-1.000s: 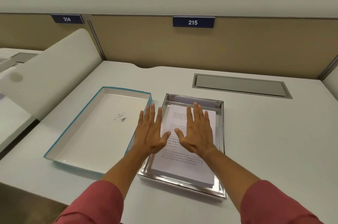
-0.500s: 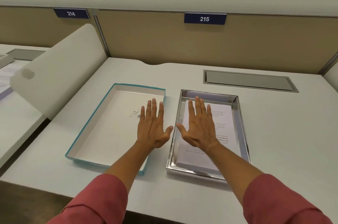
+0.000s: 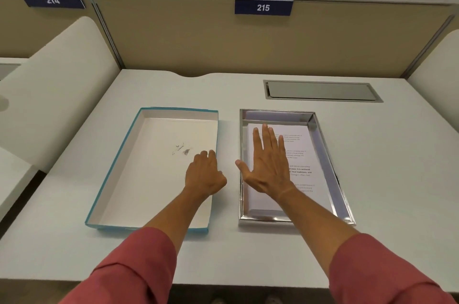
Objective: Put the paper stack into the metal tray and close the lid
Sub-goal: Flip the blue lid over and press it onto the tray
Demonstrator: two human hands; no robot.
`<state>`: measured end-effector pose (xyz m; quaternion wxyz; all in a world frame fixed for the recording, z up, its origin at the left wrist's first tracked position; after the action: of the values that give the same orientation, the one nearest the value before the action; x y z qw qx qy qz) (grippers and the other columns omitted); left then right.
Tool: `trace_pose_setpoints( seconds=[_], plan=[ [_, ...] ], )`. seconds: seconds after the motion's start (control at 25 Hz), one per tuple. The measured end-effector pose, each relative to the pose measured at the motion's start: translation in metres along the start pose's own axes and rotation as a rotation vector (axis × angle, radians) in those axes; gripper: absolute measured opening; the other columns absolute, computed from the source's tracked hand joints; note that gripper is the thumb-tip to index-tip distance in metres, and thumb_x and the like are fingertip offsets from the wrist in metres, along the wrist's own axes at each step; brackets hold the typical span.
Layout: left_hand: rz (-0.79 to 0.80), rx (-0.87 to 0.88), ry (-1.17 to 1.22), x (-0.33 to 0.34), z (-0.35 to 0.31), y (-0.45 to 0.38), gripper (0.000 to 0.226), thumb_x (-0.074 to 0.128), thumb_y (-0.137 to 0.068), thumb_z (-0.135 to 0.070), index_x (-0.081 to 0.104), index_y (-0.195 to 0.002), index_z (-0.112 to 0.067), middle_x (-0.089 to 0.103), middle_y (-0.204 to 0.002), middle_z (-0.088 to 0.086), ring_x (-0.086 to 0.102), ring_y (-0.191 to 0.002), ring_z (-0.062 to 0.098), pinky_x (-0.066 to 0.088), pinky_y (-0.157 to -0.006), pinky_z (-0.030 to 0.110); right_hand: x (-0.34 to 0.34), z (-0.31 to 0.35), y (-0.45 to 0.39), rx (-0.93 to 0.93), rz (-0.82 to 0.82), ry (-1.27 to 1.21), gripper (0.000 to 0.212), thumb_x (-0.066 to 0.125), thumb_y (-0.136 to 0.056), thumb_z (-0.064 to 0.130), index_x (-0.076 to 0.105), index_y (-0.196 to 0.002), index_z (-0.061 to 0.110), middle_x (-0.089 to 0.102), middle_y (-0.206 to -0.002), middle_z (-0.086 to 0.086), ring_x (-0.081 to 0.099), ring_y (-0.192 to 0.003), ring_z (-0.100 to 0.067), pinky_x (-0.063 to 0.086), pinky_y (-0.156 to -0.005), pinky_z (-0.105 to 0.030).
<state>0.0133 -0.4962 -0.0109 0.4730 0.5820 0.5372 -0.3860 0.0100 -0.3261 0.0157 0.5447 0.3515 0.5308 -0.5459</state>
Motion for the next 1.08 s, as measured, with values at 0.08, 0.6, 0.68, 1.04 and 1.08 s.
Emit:
trace_pose_setpoints(
  seconds=[0.08, 0.6, 0.68, 1.04, 1.08],
  plan=[
    [-0.067, -0.011, 0.067, 0.004, 0.000, -0.006, 0.040, 0.055, -0.089, -0.028, 0.053, -0.123, -0.007, 0.058, -0.125, 0.013, 0.055, -0.116, 0.029, 0.049, -0.094, 0.038, 0.001, -0.002, 0.000, 0.007, 0.017, 0.003, 0.096, 0.027, -0.081, 0.072, 0.007, -0.155, 0.014, 0.001, -0.164, -0.014, -0.002, -0.151, -0.032, -0.004, -0.121, -0.051],
    [-0.262, -0.121, 0.312, -0.049, -0.002, -0.023, 0.014, 0.060, -0.080, -0.003, 0.067, -0.071, 0.006, 0.063, -0.066, 0.020, 0.064, -0.065, 0.034, 0.053, -0.060, 0.036, -0.006, -0.018, -0.004, 0.038, 0.091, -0.102, 0.094, 0.031, -0.084, 0.066, 0.000, -0.155, 0.015, -0.004, -0.164, -0.011, -0.006, -0.152, -0.029, -0.007, -0.121, -0.043],
    [-0.357, -0.126, 0.372, -0.084, -0.006, -0.020, 0.014, 0.063, -0.081, -0.005, 0.070, -0.075, 0.005, 0.068, -0.071, 0.018, 0.062, -0.061, 0.027, 0.053, -0.061, 0.036, -0.010, -0.018, -0.006, 0.037, 0.096, -0.124, 0.093, 0.029, -0.083, 0.067, -0.001, -0.155, 0.015, -0.005, -0.164, -0.009, -0.007, -0.152, -0.028, -0.009, -0.120, -0.042],
    [-0.588, -0.177, 0.905, -0.196, -0.018, -0.010, 0.009, 0.071, -0.083, -0.021, 0.070, -0.086, -0.013, 0.071, -0.099, 0.004, 0.069, -0.086, 0.020, 0.058, -0.073, 0.029, -0.032, -0.010, -0.022, 0.092, 0.104, -0.372, 0.089, 0.037, -0.085, 0.062, 0.004, -0.155, 0.019, 0.004, -0.165, -0.005, 0.003, -0.152, -0.025, 0.006, -0.122, -0.042],
    [-0.596, -0.170, 0.998, -0.205, -0.019, -0.009, 0.009, 0.072, -0.083, -0.021, 0.070, -0.084, -0.012, 0.072, -0.095, 0.004, 0.070, -0.083, 0.017, 0.058, -0.072, 0.027, -0.035, -0.010, -0.023, 0.108, 0.107, -0.409, 0.087, 0.041, -0.088, 0.060, 0.005, -0.155, 0.019, 0.005, -0.165, -0.005, 0.004, -0.152, -0.025, 0.007, -0.122, -0.042]
  ],
)
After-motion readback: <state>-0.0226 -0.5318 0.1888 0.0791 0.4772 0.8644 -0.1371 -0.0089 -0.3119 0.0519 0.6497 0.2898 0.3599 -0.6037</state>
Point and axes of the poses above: each hand's wrist, its own y-axis away from the middle knuckle, its own x-axis out of the palm, z = x × y, the point moved 1 cm from there along -y, towards the middle knuckle
